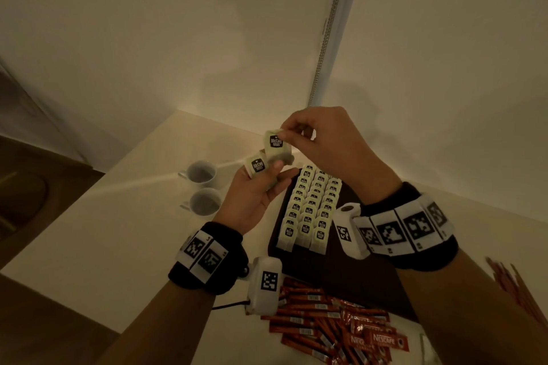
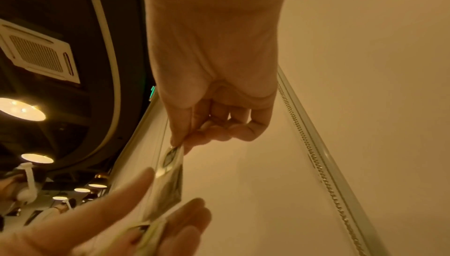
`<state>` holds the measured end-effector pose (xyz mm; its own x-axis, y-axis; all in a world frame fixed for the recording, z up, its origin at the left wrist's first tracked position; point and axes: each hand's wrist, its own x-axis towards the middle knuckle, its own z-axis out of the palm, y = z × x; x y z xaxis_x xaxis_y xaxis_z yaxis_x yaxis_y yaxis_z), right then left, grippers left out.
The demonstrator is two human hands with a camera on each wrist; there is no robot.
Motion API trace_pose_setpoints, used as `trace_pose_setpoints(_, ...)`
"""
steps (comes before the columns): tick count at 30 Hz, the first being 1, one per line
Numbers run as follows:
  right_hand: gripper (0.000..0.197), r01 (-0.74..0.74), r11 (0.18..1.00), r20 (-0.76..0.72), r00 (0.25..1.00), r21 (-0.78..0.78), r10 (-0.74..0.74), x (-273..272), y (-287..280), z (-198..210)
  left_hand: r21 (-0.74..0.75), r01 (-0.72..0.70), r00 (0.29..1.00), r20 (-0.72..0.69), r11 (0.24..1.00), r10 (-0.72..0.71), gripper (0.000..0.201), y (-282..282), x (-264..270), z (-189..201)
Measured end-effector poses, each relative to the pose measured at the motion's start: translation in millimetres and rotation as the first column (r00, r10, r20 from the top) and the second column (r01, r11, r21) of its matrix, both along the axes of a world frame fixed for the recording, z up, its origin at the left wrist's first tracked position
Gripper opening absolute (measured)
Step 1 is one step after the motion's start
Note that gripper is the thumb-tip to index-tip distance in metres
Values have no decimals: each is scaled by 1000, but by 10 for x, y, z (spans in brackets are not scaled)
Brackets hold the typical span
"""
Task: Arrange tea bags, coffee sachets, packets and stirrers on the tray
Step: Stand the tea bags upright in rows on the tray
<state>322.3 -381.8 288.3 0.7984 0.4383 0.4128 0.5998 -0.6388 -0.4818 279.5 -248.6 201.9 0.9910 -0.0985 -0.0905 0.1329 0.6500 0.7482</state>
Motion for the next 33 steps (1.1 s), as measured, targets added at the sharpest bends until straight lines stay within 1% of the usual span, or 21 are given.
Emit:
trace_pose_setpoints(1,15,6,1000,4,1000,-27,-6,0,8,20,-6,17,1000,1,1000,-17,26,-20,-7,7)
trace_pose_setpoints(5,28,66,983,59,997,-169,-56,18,49,67,-60,95,995,-1,994,-95,26,-81,-49,33)
trace_pose_setpoints(7,32,97,972,69,994,-215,-84,15,46,107,-113,89,996,-20,990,-92,24,-94,-62,52)
trace_pose_setpoints(10,34,87,968,41,996,-233,-80,0,22,145,-183,64,996,-45,981,-74,22,-104,-59,64)
trace_pose_setpoints(12,35,73,973,20,997,-220,-71,-2,7,150,-202,33,997,-62,979,-47,19,-108,-50,63)
trace_pose_setpoints(15,34,67,979,-7,998,-191,-70,6,-19,147,-200,10,996,-84,980,-27,20,-123,-38,61)
trace_pose_setpoints(21,30,44,989,-28,998,-138,-49,32,-56,96,-175,55,996,-56,983,-66,21,-150,-30,49)
trace_pose_setpoints(24,29,45,996,-39,998,-81,-48,55,-88,39,-155,52,996,-57,987,-62,18,-153,-20,20)
trace_pose_setpoints(26,24,37,999,-72,997,-25,-39,60,-121,6,-108,32,998,-46,994,-37,12,-152,-7,7)
trace_pose_setpoints(28,13,13,999,-124,992,39,-8,67,-154,-24,-22,10,1000,-16,1000,-11,12,-156,10,-4)
trace_pose_setpoints(31,6,-7,993,-173,985,119,28,101,-208,-74,60,-24,999,39,998,21,23,-164,20,5)
trace_pose_setpoints(33,5,4,985,-205,978,173,32,117,-241,-96,59,-57,998,44,997,55,23,-171,22,-9)
